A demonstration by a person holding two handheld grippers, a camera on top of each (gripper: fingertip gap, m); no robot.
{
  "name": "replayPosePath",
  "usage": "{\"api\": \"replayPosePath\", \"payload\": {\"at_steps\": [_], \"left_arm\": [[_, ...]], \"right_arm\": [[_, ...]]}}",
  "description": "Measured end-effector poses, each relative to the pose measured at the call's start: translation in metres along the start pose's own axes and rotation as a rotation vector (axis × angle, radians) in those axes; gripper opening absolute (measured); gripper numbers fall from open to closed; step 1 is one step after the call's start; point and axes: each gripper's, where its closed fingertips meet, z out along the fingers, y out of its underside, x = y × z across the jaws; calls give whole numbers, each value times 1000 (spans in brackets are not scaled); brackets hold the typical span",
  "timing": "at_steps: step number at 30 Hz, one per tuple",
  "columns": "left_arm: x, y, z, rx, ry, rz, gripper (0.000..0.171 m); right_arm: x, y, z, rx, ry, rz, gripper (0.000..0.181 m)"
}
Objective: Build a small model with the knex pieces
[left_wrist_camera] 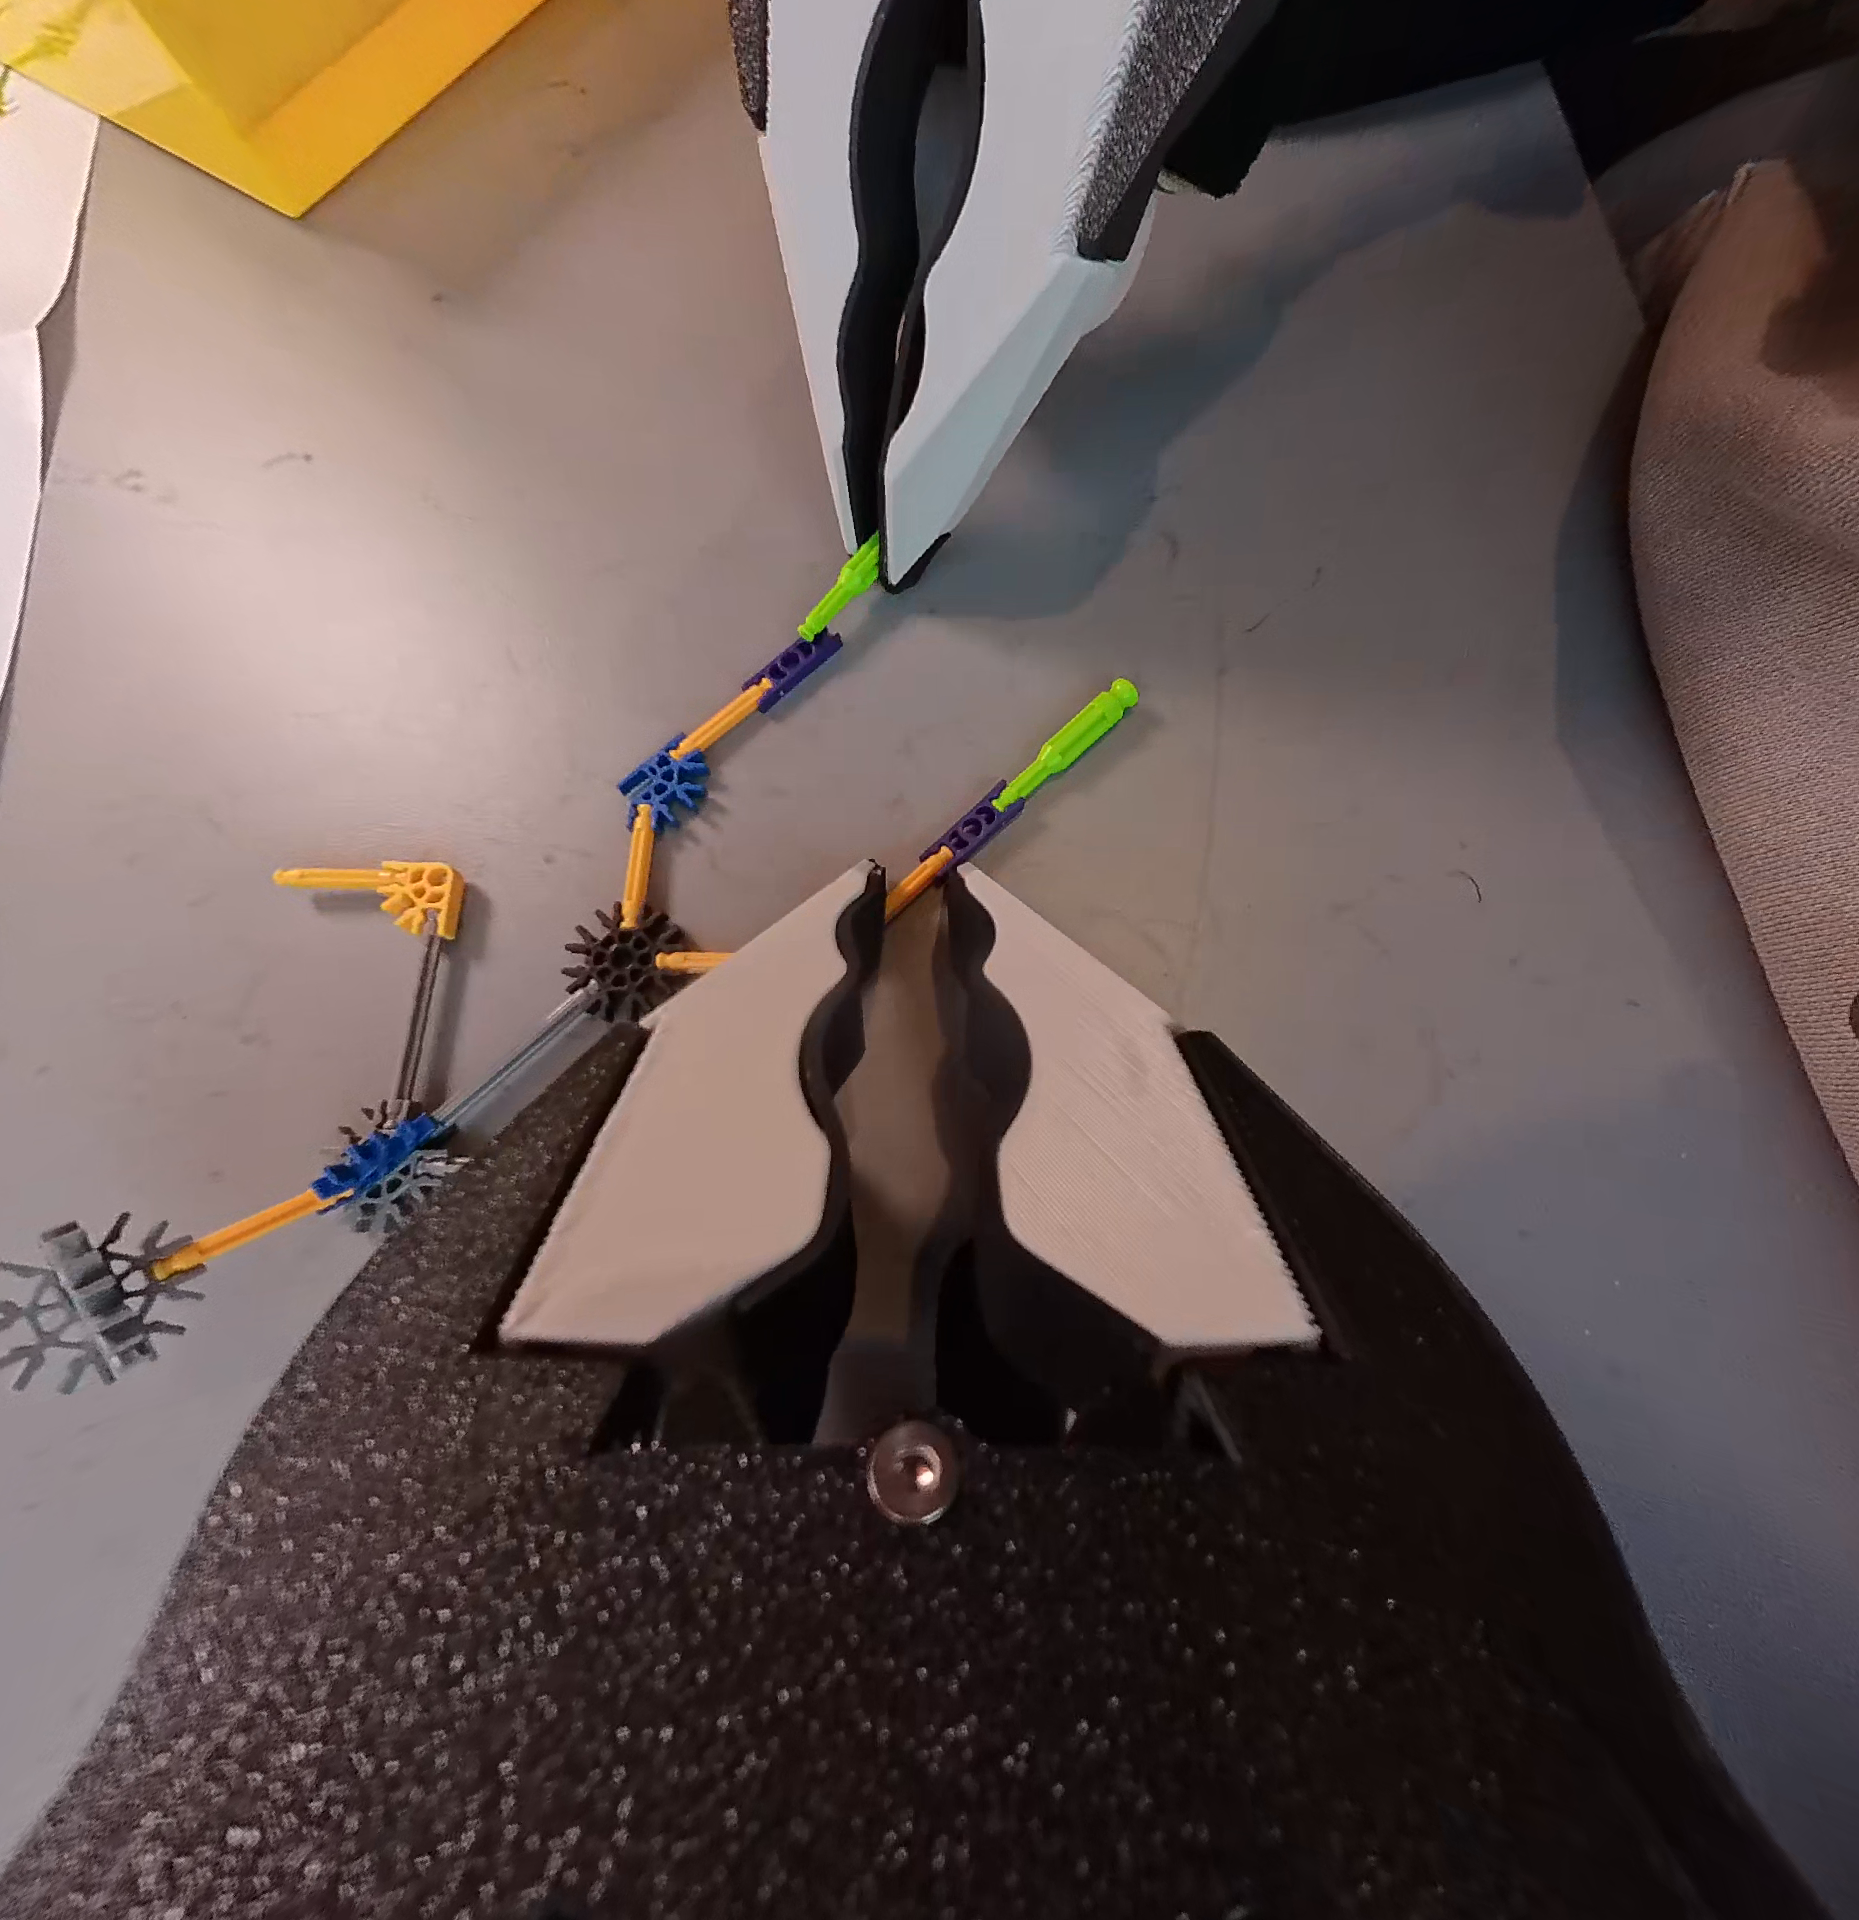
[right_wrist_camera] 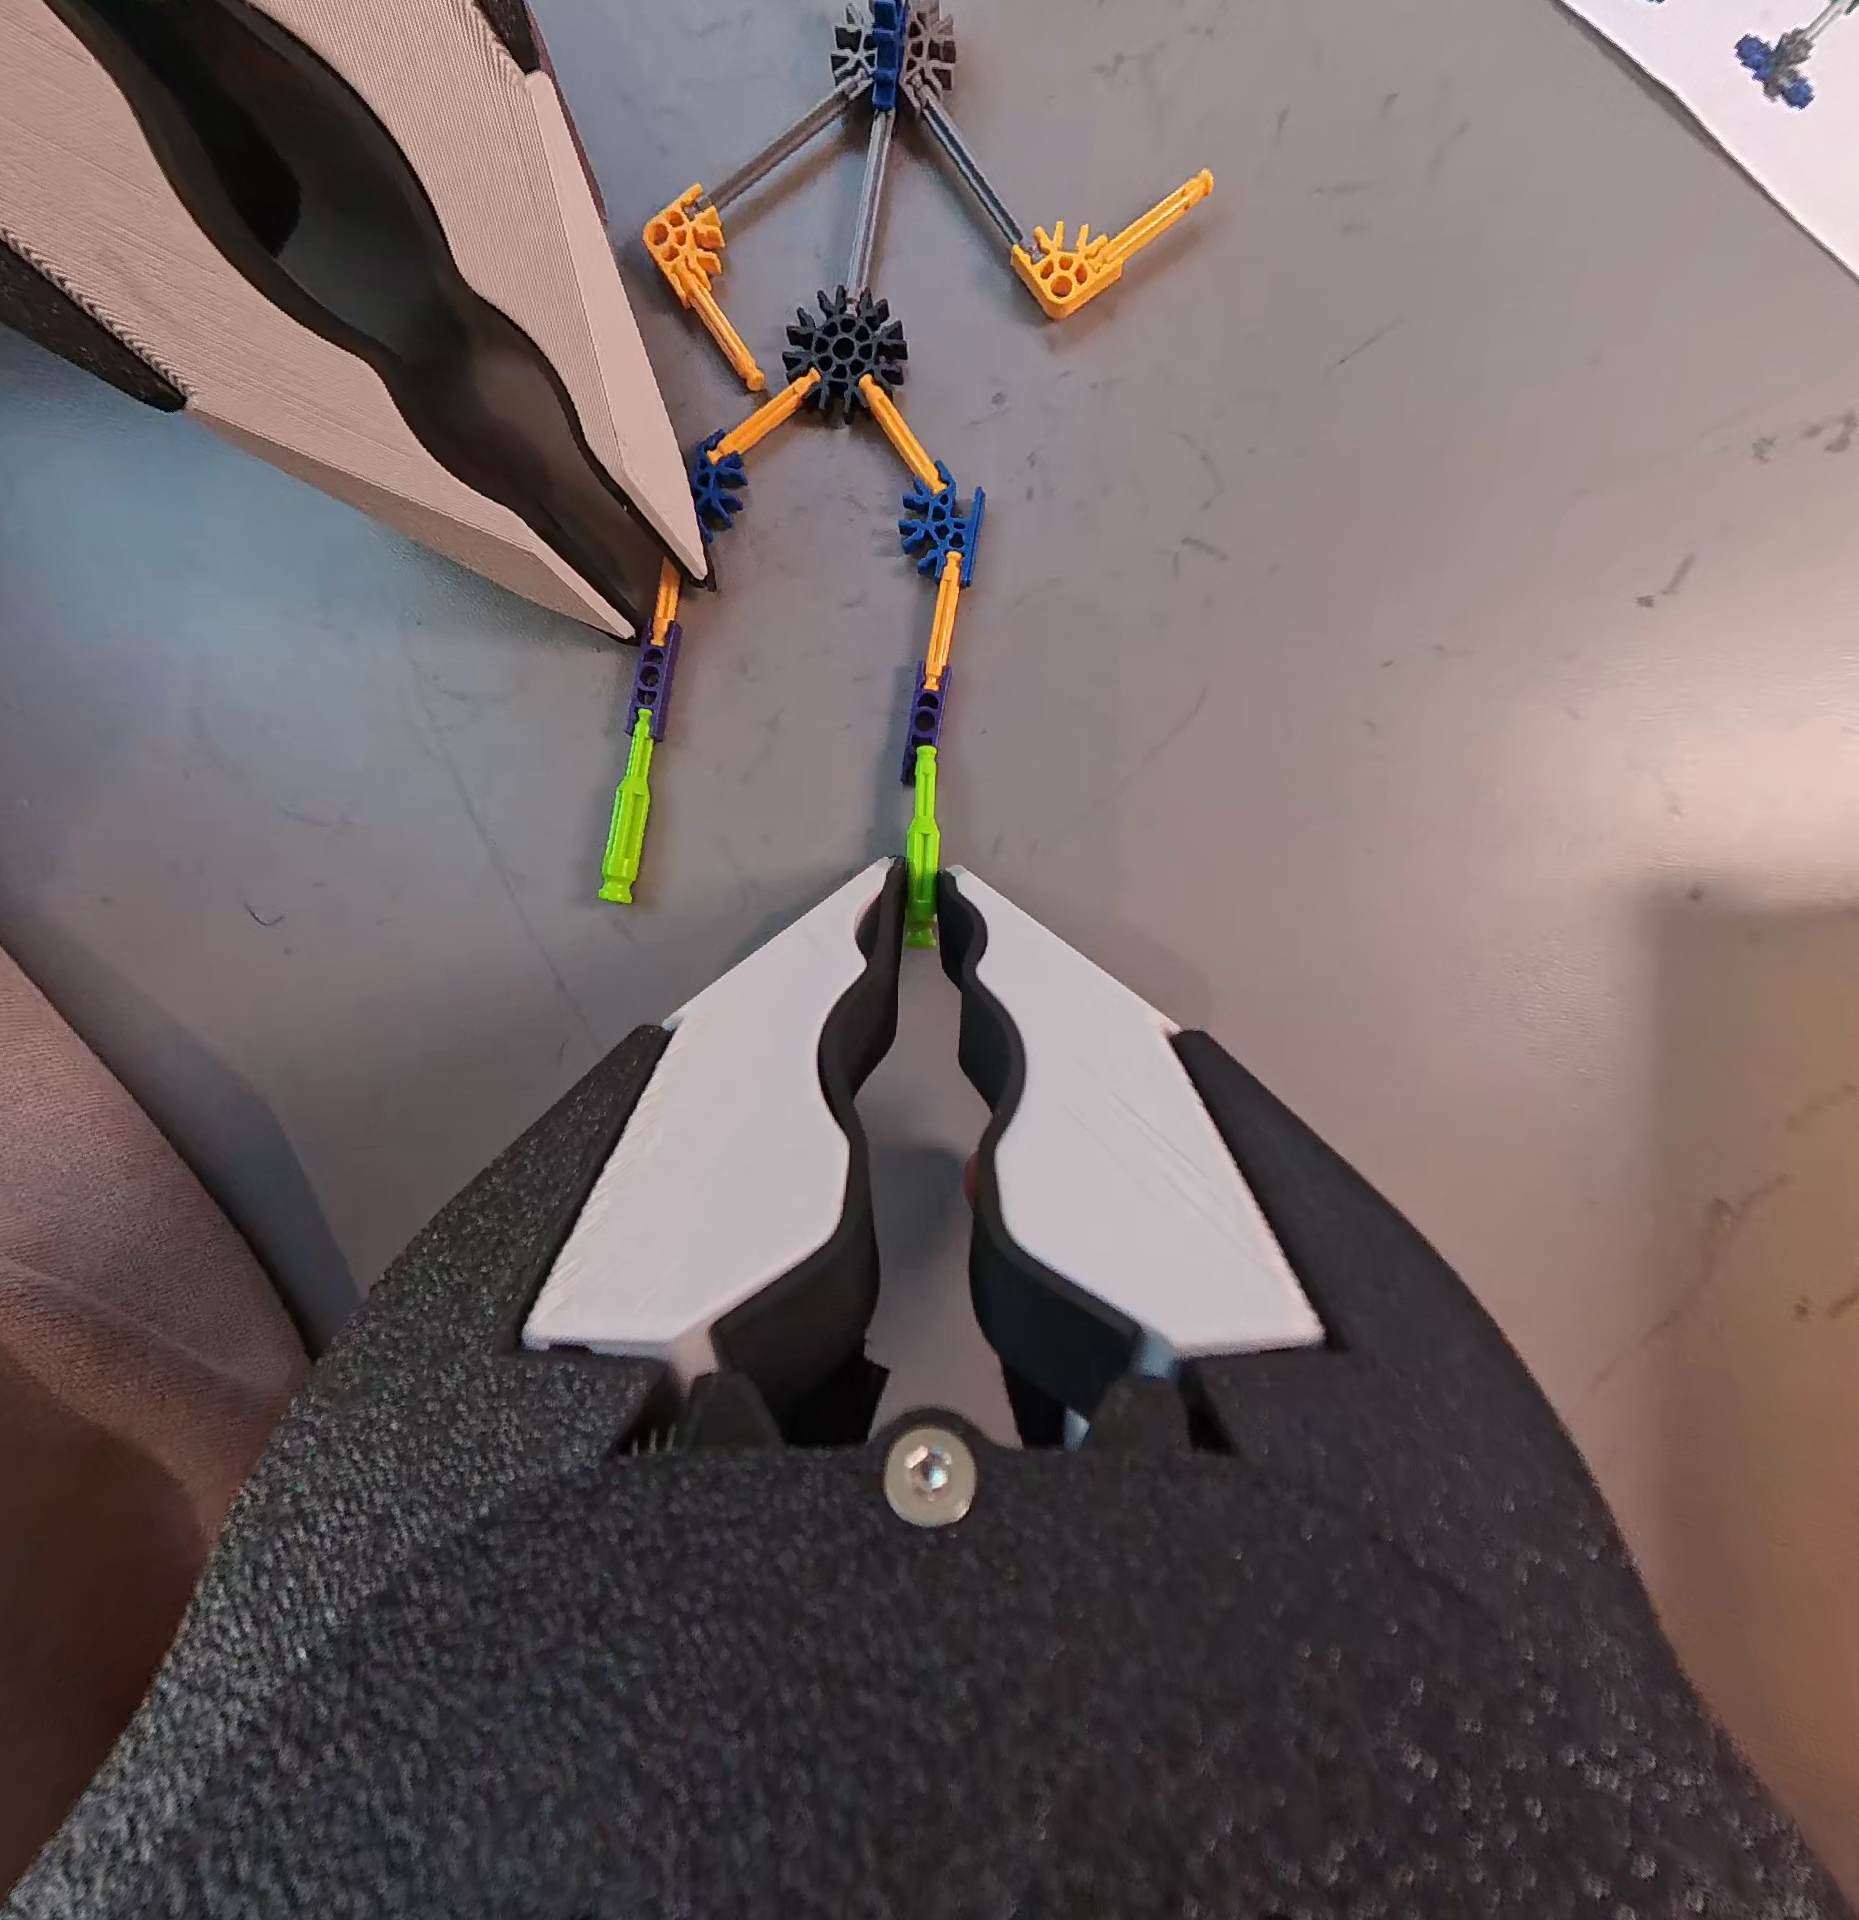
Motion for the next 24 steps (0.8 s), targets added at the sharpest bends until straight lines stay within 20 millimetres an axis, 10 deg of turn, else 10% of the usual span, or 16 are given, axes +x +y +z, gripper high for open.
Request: {"api": "replayPosePath", "payload": {"at_steps": [24], "left_arm": [[1, 0, 0, -2, -9, 2, 11]], "right_arm": [[0, -19, -7, 24, -11, -45, 5]]}}
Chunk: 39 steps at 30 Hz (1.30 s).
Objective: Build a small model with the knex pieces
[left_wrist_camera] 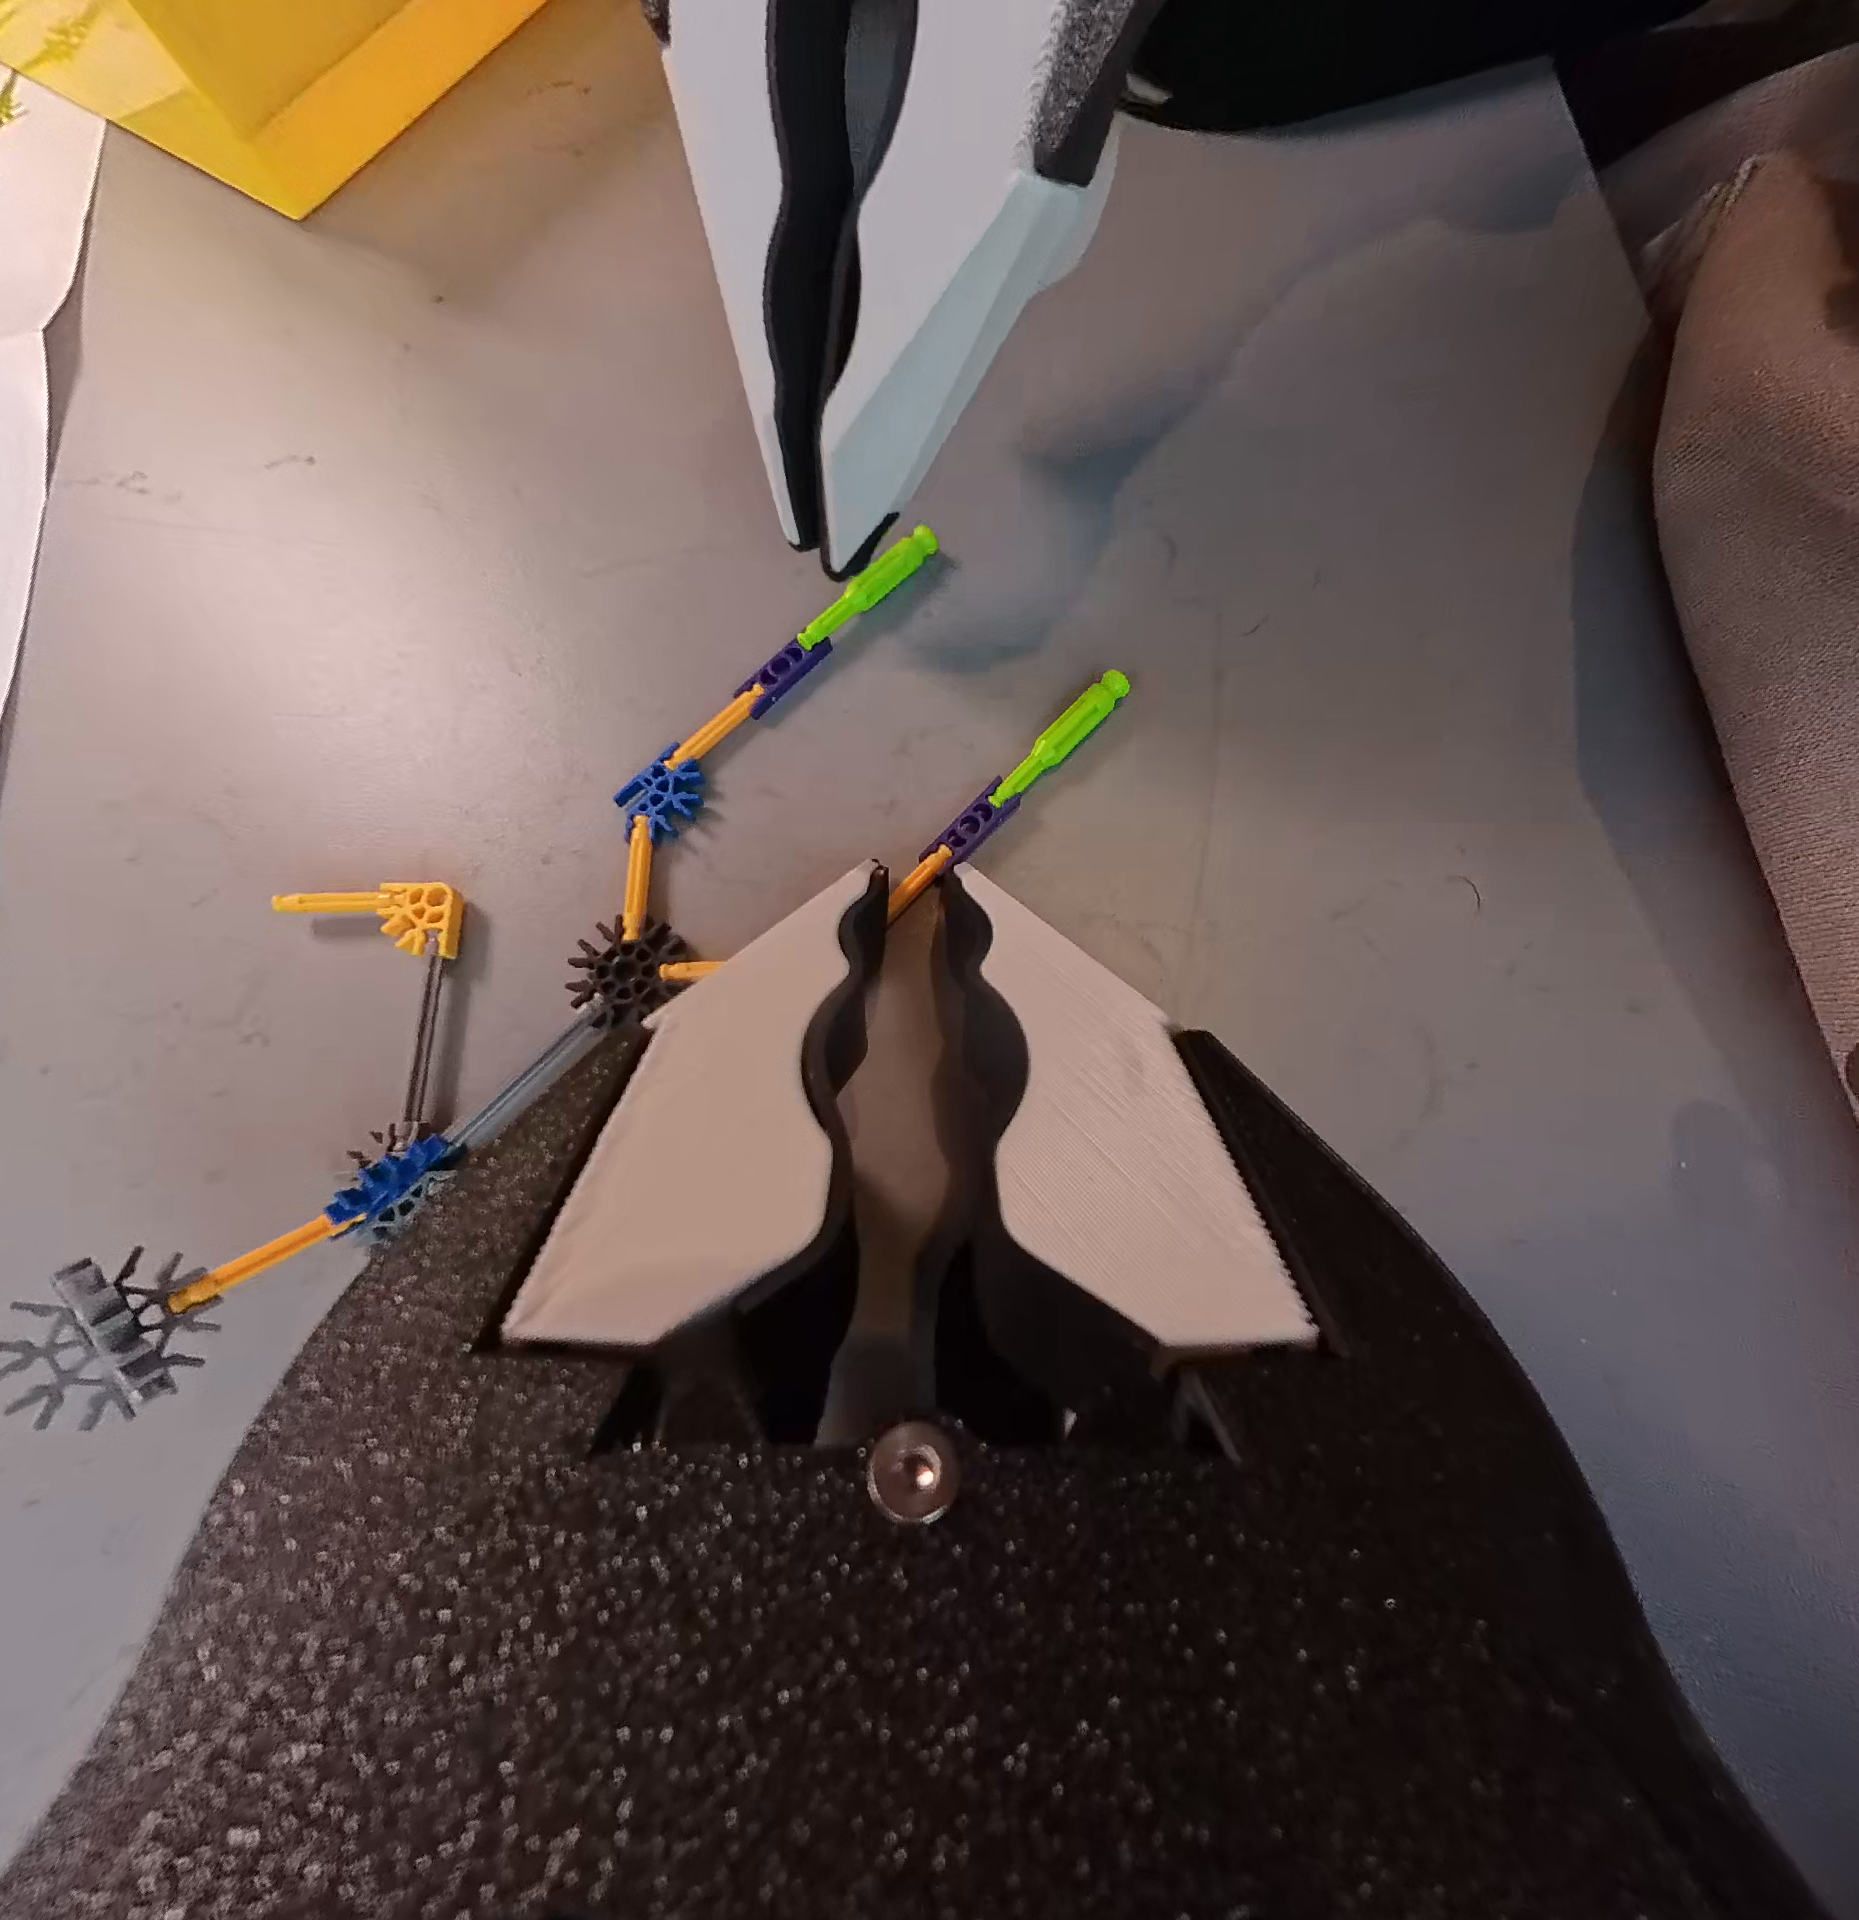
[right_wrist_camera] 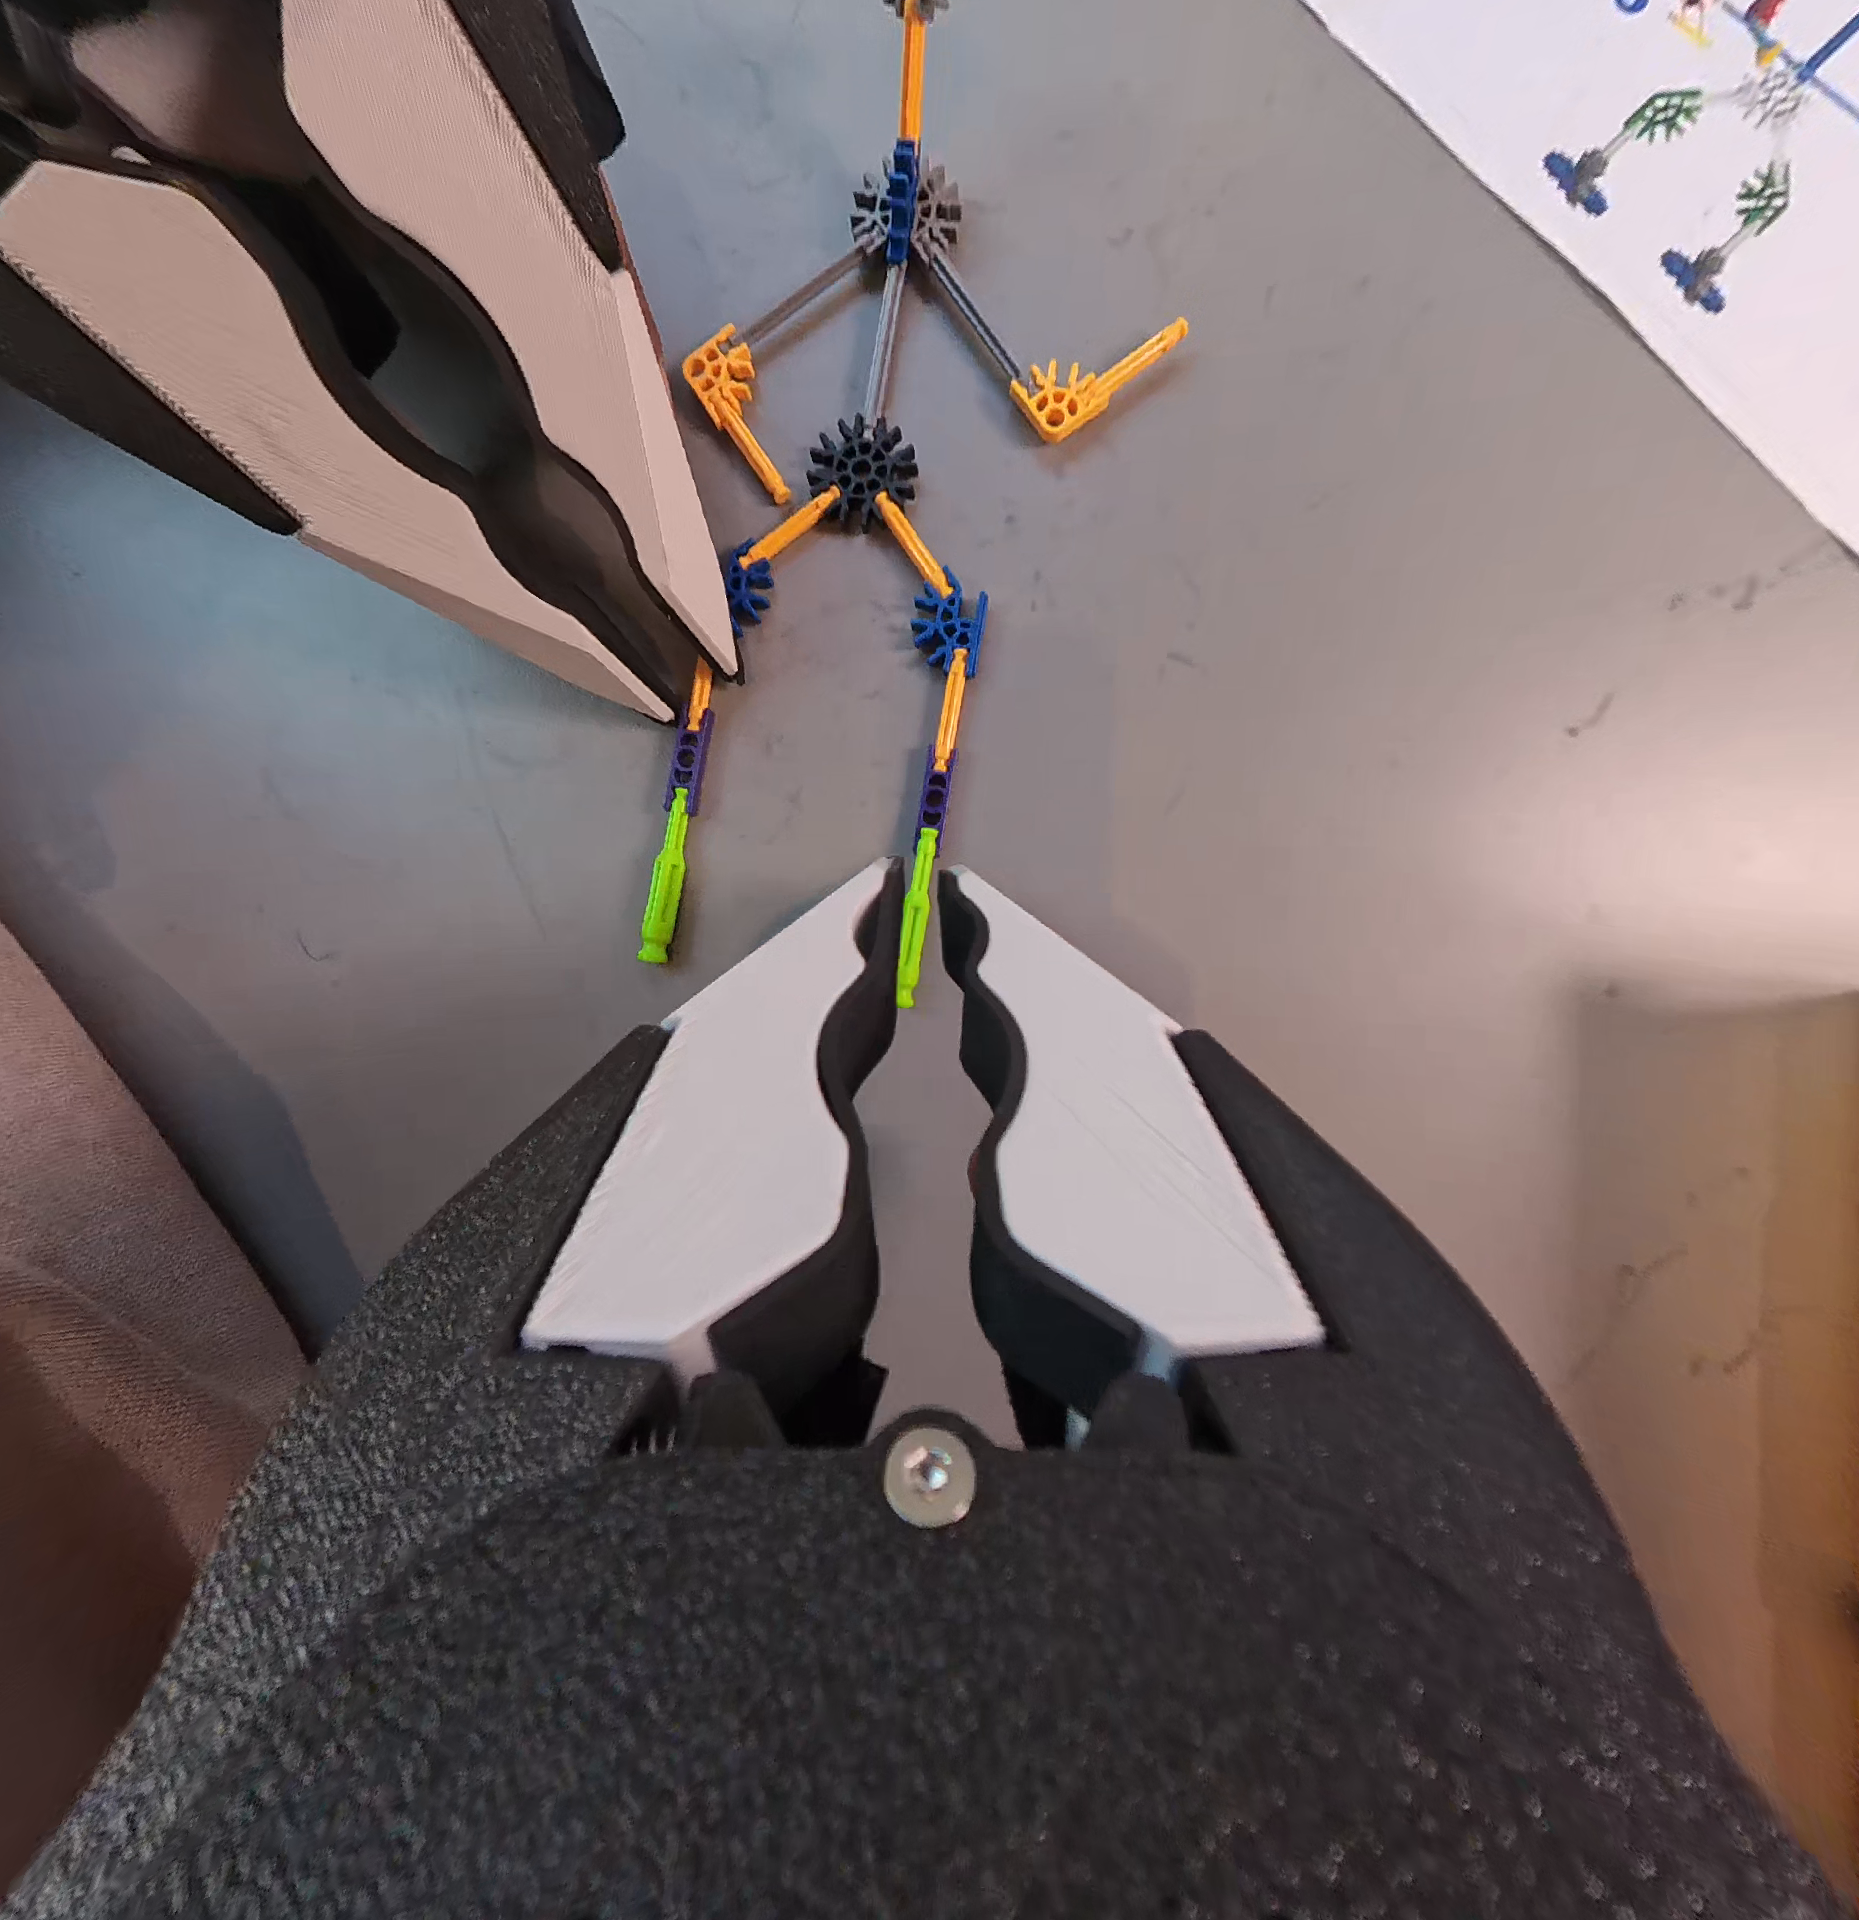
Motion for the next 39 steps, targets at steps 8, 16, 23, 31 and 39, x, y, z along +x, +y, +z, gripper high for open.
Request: {"api": "replayPosePath", "payload": {"at_steps": [8, 16, 23, 31, 39], "left_arm": [[0, 0, 0, 3, 0, 1, 10], [1, 0, 0, 5, 15, -9, 9], [1, 1, -1, 6, 11, 0, 8], [1, 10, -13, 2, 36, 36, 9], [-7, 28, -41, -54, 38, -45, 9]], "right_arm": [[0, 1, 14, -65, -7, -53, 0], [-1, -2, 20, -204, -56, -150, 0], [-2, -6, 21, -245, -90, -200, 0], [4, -1, 4, -144, -138, -116, 12], [-15, 8, 14, -116, -189, -142, 15]]}}
